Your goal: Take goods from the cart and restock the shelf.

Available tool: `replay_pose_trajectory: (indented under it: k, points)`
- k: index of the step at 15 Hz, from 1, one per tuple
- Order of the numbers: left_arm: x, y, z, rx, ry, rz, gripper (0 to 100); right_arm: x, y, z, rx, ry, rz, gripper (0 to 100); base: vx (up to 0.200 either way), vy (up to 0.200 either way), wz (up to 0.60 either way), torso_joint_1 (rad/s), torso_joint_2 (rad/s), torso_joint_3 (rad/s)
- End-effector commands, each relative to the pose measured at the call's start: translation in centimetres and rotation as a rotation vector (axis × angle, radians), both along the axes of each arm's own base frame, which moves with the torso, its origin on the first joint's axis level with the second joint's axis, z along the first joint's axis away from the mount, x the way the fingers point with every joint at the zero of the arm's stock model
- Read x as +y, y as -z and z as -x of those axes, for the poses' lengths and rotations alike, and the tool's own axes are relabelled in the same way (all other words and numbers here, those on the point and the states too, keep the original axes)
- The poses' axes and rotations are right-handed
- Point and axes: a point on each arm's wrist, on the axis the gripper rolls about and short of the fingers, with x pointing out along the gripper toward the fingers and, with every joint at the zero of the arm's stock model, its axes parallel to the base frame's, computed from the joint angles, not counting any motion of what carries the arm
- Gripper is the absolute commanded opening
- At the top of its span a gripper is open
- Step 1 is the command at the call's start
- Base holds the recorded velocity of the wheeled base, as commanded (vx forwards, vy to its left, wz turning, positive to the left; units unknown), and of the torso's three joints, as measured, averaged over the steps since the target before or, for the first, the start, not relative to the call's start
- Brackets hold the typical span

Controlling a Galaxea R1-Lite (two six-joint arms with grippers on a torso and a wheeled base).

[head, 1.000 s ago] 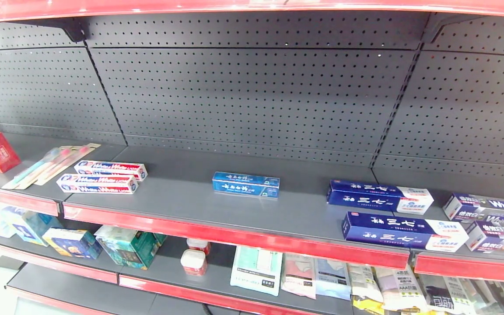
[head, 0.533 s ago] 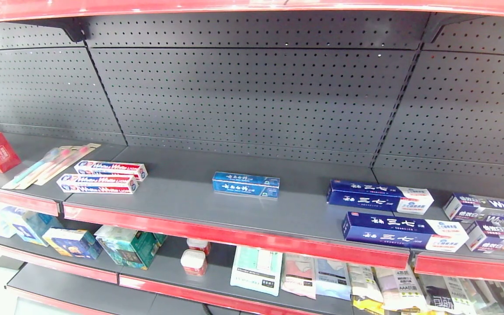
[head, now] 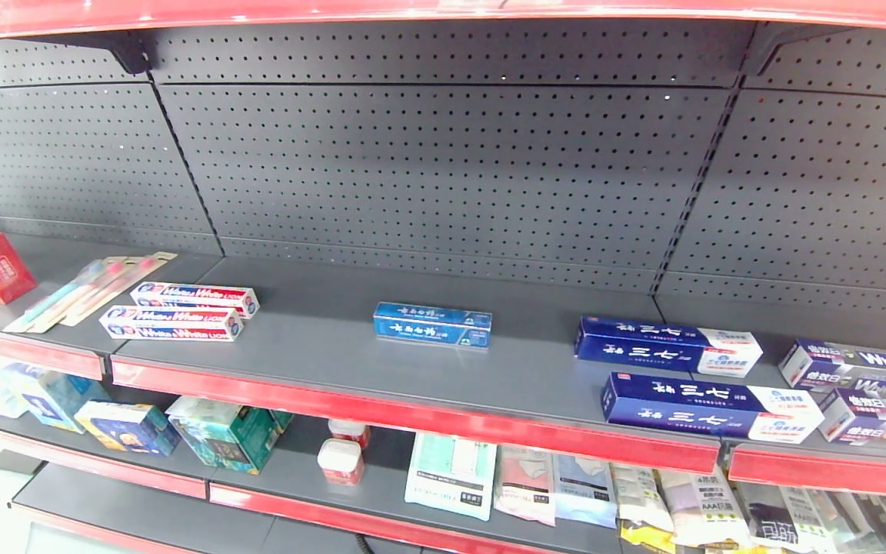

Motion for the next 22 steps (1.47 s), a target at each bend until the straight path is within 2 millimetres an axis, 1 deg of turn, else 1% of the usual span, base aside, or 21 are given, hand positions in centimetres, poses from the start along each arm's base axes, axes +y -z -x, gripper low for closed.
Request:
replay_pose_trajectory:
  k: [1, 3, 6, 18, 22]
  points:
    - [0.0, 0.0, 0.0, 0.003, 0.0, 0.0, 100, -0.1, 0.2, -0.1, 0.01, 0.019, 0.001, 0, 0.0, 0.0, 0.0, 0.0, 0.0, 0.0]
    - [0.0, 0.0, 0.0, 0.003, 0.0, 0.0, 100, -0.1, 0.3, 0.0, 0.01, 0.012, 0.005, 0, 0.0, 0.0, 0.0, 0.0, 0.0, 0.0]
    - [0.0, 0.0, 0.0, 0.001, 0.0, 0.0, 100, -0.1, 0.9, 0.1, 0.021, 0.011, 0.009, 0, 0.0, 0.0, 0.0, 0.0, 0.0, 0.0]
    - [0.0, 0.0, -0.2, 0.023, 0.003, 0.0, 100, 0.0, 1.1, 0.3, 0.017, 0.006, 0.036, 0, 0.0, 0.0, 0.0, 0.0, 0.0, 0.0]
    - [0.0, 0.0, -0.2, 0.021, 0.003, 0.0, 100, 0.0, 1.5, 0.6, 0.018, 0.006, 0.036, 0, 0.0, 0.0, -0.6, 0.004, 0.0, 0.0]
